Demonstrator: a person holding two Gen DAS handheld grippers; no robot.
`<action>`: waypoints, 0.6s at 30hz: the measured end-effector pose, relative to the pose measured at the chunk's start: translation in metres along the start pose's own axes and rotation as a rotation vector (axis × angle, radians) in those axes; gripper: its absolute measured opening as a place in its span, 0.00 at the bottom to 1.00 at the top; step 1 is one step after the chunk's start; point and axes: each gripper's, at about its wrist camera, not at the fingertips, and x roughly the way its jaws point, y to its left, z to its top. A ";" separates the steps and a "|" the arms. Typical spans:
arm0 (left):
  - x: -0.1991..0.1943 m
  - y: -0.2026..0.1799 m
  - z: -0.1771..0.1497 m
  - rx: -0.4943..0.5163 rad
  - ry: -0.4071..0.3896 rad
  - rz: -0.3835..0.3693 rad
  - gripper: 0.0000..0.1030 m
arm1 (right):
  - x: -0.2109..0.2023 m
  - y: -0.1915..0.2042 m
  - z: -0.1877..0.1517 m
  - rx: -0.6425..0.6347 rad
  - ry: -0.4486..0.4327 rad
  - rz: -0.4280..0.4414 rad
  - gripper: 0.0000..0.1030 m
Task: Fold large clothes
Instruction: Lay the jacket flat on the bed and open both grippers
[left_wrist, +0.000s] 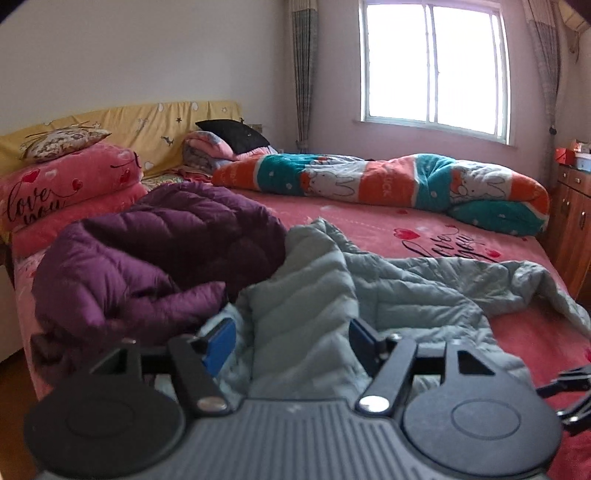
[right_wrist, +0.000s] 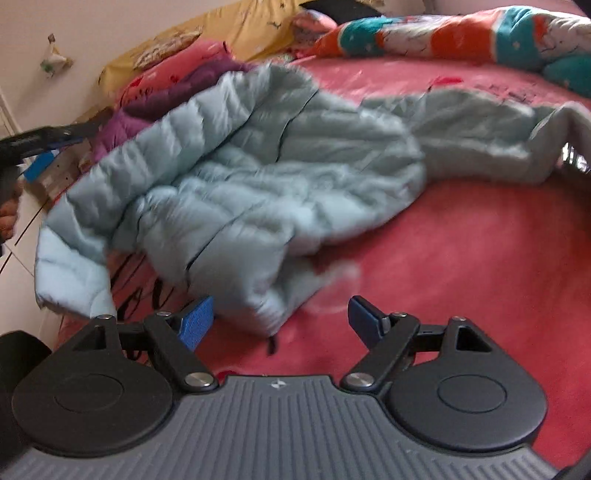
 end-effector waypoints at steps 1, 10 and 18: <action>-0.006 0.000 -0.003 -0.015 -0.001 -0.002 0.67 | 0.003 0.009 -0.002 -0.003 -0.004 0.021 0.97; -0.047 0.001 -0.037 -0.086 0.044 0.017 0.71 | 0.041 0.043 0.018 -0.074 -0.075 0.042 0.95; -0.069 0.013 -0.042 -0.138 0.053 0.056 0.73 | 0.059 0.044 0.025 0.095 0.039 0.083 0.31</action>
